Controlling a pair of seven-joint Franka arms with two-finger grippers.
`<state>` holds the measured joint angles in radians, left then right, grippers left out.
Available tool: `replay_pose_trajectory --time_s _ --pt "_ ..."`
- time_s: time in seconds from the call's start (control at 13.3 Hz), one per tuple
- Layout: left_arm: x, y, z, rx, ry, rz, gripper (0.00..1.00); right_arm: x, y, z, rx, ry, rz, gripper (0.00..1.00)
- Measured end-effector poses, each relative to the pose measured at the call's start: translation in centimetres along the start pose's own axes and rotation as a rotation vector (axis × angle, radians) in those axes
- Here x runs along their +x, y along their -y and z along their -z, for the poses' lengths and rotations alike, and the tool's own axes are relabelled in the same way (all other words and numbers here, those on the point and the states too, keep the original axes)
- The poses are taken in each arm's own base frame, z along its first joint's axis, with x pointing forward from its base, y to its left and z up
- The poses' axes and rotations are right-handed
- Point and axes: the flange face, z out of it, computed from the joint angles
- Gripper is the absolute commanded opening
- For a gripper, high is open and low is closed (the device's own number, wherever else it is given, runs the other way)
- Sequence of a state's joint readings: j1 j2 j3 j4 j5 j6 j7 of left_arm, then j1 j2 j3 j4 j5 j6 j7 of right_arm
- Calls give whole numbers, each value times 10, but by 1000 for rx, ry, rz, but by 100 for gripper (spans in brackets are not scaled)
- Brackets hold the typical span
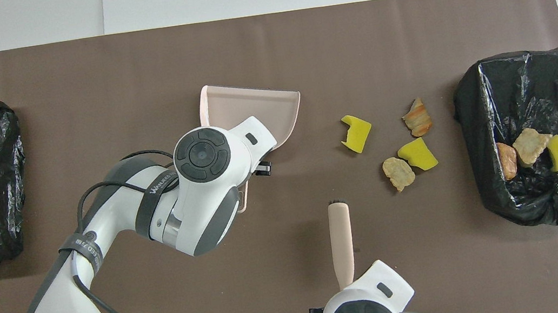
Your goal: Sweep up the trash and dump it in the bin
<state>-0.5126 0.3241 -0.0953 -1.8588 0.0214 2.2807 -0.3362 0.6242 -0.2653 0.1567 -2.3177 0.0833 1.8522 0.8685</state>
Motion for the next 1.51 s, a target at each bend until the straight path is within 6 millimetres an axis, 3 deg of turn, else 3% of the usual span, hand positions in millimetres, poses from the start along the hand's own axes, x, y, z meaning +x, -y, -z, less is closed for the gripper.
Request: replay_pose_trajectory --time_s 0.23,0.45,0.75,0.83,1.06,1.51 --pt "11 18 12 8 -13 -68 8 61 -43 -1 -101 -73 55 0" --pt "24 38 30 78 -19 -221 0 132 -100 -10 -203 -79 124 0" --pt "24 49 32 127 42 -567 0 208 -173 -23 -324 -54 189 0" --pt "24 50 31 134 61 -692 0 216 -180 -32 -339 -33 202 0" --pt "19 49 28 136 119 -927 0 224 -174 -63 -355 42 298 0" --pt "-2 30 25 115 209 -1028 0 210 -145 -73 -80 161 284 0"
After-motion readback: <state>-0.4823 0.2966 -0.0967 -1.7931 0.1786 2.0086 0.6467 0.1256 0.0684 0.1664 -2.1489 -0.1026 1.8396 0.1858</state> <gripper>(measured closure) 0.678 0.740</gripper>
